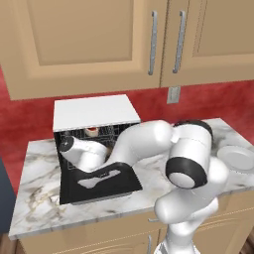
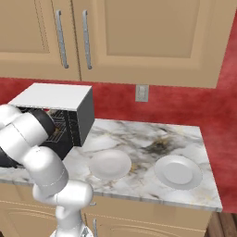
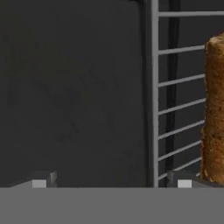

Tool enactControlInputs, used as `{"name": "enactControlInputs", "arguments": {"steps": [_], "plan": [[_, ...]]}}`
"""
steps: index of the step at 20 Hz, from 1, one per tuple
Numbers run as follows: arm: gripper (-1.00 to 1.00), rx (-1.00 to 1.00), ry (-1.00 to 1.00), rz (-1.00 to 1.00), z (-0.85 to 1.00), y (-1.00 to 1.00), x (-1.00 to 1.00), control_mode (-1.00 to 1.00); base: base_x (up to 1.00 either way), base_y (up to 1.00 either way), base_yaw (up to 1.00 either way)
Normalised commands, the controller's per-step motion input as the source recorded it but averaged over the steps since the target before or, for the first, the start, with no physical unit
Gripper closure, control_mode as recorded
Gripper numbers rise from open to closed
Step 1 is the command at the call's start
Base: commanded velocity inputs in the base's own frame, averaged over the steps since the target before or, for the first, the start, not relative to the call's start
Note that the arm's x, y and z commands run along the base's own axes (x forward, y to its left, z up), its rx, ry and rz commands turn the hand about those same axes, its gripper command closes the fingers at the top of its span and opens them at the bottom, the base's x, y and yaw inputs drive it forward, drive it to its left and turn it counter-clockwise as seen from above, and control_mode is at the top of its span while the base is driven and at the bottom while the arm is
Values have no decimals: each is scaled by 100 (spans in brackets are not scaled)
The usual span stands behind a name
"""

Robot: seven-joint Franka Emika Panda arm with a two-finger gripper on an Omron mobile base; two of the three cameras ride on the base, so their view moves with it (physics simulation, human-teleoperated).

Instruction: Open the toaster oven door. Place the baguette on the bottom rack in the toaster oven and place the steak on the top rack.

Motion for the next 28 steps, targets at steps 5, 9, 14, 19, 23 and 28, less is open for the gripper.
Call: {"name": "enactControlInputs", "arguments": {"steps": [5,9,14,19,23,28], "plan": [[-100,0,0,-1,1,-2,-55,-100,0,0,0],[-100,-1,9,-7,-21,0,-1,-100,0,0,0],[-100,-1,0,-3,-55,0,0,-100,0,0,0],[-100,-7,-8,0,-74,1,13,-100,0,0,0],[-100,-8,-21,0,-64,3,43,-100,0,0,0],[-100,-7,-15,8,-53,0,46,-100,0,0,0]]}}
